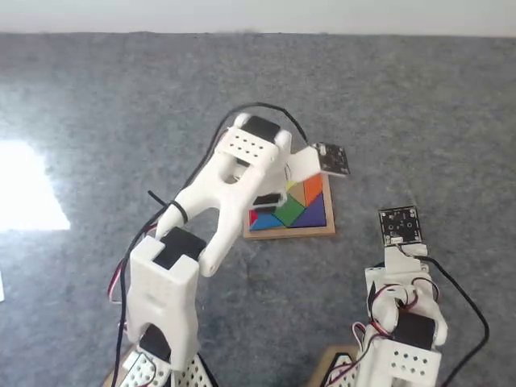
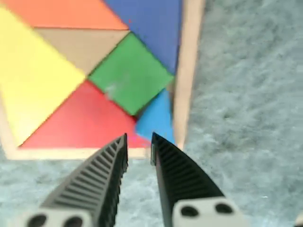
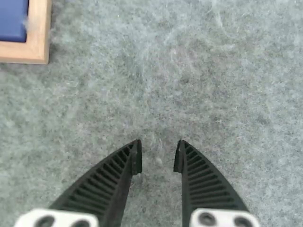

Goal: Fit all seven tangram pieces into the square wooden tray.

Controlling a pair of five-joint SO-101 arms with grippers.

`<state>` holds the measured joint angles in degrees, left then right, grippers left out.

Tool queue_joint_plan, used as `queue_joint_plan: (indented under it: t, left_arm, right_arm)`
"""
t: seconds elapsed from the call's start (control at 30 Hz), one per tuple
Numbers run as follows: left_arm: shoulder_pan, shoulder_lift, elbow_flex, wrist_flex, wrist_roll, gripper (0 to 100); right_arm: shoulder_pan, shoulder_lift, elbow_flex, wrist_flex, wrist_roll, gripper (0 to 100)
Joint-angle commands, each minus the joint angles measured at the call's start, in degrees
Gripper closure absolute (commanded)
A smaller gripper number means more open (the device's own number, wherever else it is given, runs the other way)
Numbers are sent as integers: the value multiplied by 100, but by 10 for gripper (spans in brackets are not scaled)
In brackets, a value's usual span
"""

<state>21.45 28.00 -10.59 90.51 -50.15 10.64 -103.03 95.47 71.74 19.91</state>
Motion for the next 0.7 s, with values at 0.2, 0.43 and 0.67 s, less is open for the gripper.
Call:
queue_joint_plan:
  t: [0.2, 0.43, 0.67]
  left_arm:
    - [-281, -35, -365, 79, -35, 916]
    - [-211, -44, 470, -158, -35, 920]
    - [-18, -35, 1130, -923, 158, 920]
  right_arm:
    - [4, -48, 97, -4, 79, 862]
    - [4, -48, 97, -4, 79, 862]
    - [4, -48, 97, -4, 79, 862]
